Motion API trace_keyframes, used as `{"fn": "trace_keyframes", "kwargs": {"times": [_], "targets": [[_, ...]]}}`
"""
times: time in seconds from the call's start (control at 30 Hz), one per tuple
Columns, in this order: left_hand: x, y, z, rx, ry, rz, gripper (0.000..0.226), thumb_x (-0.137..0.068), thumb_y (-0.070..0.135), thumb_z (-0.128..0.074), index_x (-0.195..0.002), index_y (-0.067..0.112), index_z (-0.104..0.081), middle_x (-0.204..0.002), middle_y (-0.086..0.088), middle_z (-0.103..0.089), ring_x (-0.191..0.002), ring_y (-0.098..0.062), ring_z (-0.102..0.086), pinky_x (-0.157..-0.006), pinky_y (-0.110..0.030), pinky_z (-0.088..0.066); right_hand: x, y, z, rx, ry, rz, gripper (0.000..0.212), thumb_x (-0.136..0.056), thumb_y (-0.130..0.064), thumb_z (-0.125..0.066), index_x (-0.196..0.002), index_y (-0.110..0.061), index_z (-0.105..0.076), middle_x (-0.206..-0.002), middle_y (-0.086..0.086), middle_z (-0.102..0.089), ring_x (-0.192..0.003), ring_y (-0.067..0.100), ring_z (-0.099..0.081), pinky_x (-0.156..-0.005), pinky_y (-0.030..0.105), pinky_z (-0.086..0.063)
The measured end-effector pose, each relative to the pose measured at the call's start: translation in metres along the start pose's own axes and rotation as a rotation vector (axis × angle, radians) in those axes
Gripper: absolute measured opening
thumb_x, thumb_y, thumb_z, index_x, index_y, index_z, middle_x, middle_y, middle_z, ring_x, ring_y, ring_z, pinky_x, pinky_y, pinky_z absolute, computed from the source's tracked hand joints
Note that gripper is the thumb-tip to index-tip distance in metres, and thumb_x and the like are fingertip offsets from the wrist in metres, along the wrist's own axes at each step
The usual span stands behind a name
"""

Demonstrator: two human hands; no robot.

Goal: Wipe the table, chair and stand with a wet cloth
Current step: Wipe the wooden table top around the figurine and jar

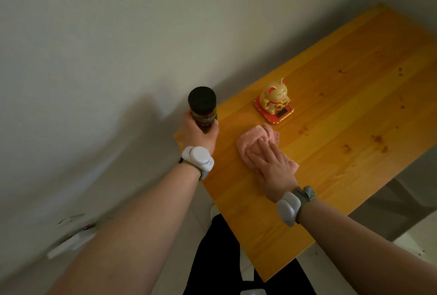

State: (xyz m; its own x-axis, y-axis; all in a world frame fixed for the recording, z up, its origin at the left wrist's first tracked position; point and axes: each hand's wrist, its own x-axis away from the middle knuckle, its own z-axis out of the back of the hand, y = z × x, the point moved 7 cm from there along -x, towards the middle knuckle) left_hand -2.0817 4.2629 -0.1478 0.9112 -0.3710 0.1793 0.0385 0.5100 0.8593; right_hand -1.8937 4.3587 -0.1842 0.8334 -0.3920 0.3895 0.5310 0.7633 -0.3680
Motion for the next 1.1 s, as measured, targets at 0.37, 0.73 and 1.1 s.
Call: {"fn": "trace_keyframes", "kwargs": {"times": [0.37, 0.73, 1.1], "targets": [[0.032, -0.048, 0.05, 0.081, 0.157, 0.113, 0.053, -0.079, 0.017, -0.071, -0.122, 0.019, -0.04, -0.106, 0.009, -0.051, -0.085, 0.006, -0.051, -0.076, -0.017, -0.044, -0.105, -0.073, 0.008, 0.09, -0.138, 0.141, 0.057, -0.097, -0.02, -0.04, -0.146, -0.042, -0.021, -0.159, 0.0, 0.007, -0.145, 0.031, 0.008, -0.119, 0.046, -0.007], [0.033, -0.068, 0.1, 0.052, 0.264, 0.14, 0.058, -0.077, 0.017, -0.072, -0.126, 0.014, -0.041, -0.113, 0.005, -0.053, -0.1, -0.01, -0.052, -0.087, -0.025, -0.044, -0.127, -0.078, 0.021, 0.128, -0.119, -0.036, 0.07, -0.093, -0.009, -0.039, -0.147, -0.042, -0.009, -0.157, -0.01, 0.014, -0.146, 0.024, 0.011, -0.107, 0.059, -0.028], [0.025, -0.056, 0.094, 0.136, 0.175, 0.044, 0.048, -0.077, 0.018, -0.071, -0.113, 0.032, -0.041, -0.107, 0.009, -0.054, -0.094, -0.002, -0.056, -0.087, -0.035, -0.054, -0.094, -0.077, 0.001, 0.134, -0.105, 0.161, 0.064, -0.095, -0.012, -0.04, -0.148, -0.037, -0.014, -0.16, -0.003, 0.002, -0.146, 0.025, -0.001, -0.118, 0.042, -0.014]]}}
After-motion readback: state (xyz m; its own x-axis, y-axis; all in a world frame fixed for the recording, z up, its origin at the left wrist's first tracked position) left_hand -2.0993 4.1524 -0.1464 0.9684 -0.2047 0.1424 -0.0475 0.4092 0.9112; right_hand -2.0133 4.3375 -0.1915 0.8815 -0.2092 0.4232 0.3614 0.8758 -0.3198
